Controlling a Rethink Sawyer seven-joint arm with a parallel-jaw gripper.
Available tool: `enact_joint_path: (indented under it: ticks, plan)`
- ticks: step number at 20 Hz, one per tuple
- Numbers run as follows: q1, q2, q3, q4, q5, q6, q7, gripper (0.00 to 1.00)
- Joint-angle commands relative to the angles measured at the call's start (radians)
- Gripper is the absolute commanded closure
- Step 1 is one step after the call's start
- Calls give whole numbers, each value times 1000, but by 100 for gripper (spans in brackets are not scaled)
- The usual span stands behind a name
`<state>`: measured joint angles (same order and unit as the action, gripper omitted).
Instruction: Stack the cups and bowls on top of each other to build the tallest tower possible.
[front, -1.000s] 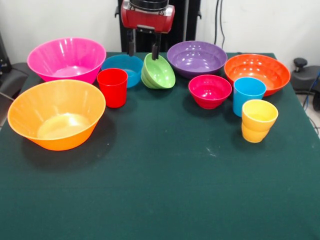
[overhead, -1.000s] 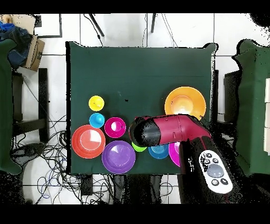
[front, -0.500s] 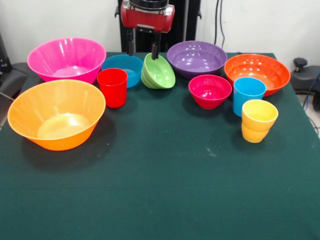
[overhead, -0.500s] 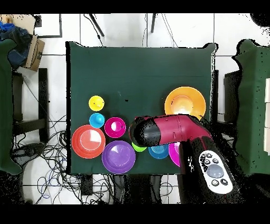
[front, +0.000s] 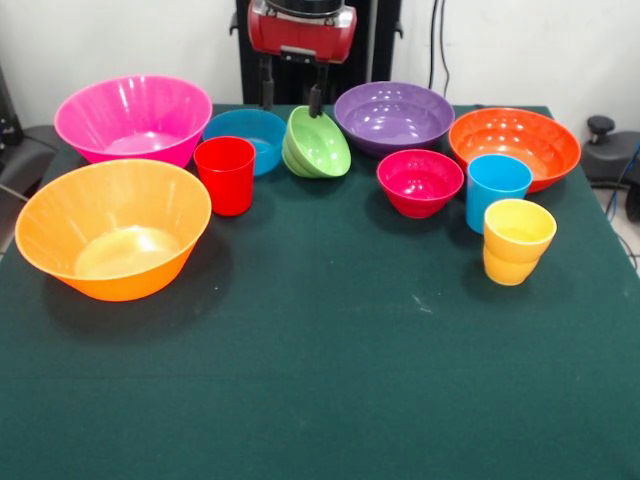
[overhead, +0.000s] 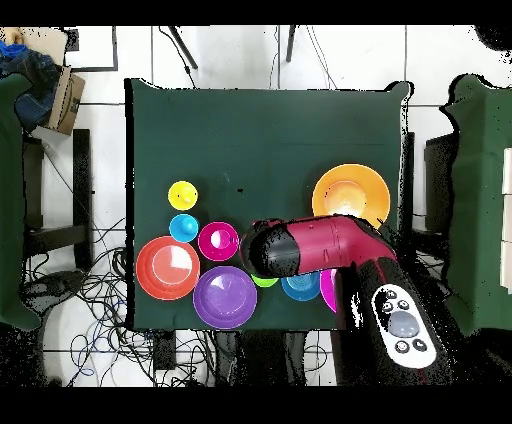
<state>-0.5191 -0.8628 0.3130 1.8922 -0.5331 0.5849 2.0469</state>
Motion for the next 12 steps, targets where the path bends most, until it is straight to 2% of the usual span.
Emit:
enact_joint_path:
  ticks: [1, 6, 12]
  plan:
    - [44, 11, -4, 43, 12, -38, 73, 0]
    - [42, 12, 2, 81, 10, -158, 104, 0]
    - [60, 8, -27, 73, 10, -139, 98, 0]
